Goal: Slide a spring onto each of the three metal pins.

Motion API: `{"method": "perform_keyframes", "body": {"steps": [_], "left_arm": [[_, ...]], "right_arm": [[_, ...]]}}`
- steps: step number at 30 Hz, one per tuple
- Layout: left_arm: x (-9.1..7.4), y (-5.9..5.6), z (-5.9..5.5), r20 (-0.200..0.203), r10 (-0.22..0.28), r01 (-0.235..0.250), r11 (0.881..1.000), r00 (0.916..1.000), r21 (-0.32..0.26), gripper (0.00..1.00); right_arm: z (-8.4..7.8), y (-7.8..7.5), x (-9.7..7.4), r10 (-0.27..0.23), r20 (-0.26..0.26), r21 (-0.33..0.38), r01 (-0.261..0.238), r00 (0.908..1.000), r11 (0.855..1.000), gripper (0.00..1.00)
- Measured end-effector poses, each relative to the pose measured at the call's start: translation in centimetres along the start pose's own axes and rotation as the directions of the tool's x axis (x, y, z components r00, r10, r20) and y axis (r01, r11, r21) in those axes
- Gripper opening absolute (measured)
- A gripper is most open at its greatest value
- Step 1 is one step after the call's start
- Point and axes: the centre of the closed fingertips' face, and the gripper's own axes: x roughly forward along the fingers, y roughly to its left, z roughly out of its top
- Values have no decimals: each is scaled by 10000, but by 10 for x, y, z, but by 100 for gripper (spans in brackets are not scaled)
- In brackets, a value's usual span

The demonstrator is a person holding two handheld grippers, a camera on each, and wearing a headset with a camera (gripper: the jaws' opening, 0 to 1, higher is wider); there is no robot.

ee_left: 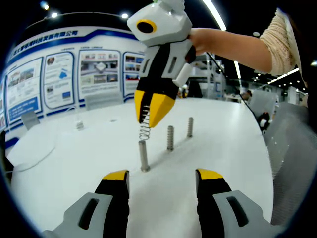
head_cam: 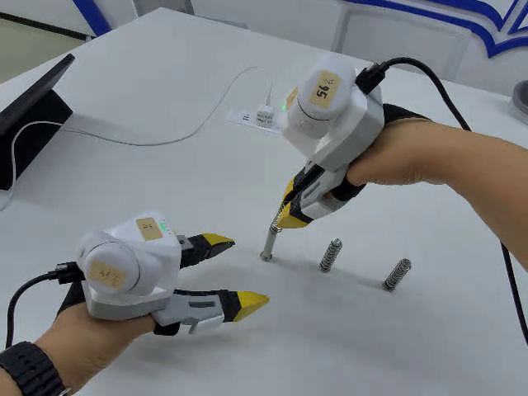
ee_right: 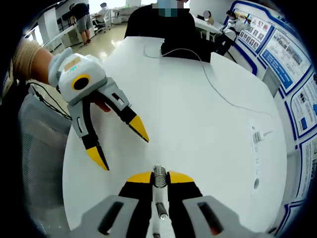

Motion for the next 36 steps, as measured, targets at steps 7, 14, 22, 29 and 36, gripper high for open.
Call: {"method": "perform_keyframes", "body": {"steps": [7,14,22,29,36], "left_arm": [[0,1,0,10,18,-18,10000,10000,-25,55],[-1,2,-1,-5,30,-30,10000,10000,-21,54],[-1,3,-2,-27,44,-44,10000,10000,-23,53],[-2,3,-3,-40,75,-75,10000,10000,-35,53],[-2,4,-3,-33,86,-86,9999,10000,-64,53]], "right_arm": [[-1,-1,7,171,-131,55,-170,9998,9998,12],[-1,-1,16,330,-369,32,-329,9988,9995,12],[-7,1,29,423,-778,-14,-426,9961,9991,12],[-8,2,39,463,-876,117,-455,9951,9989,12],[-10,4,51,504,-918,266,-481,9945,9985,12]]}}
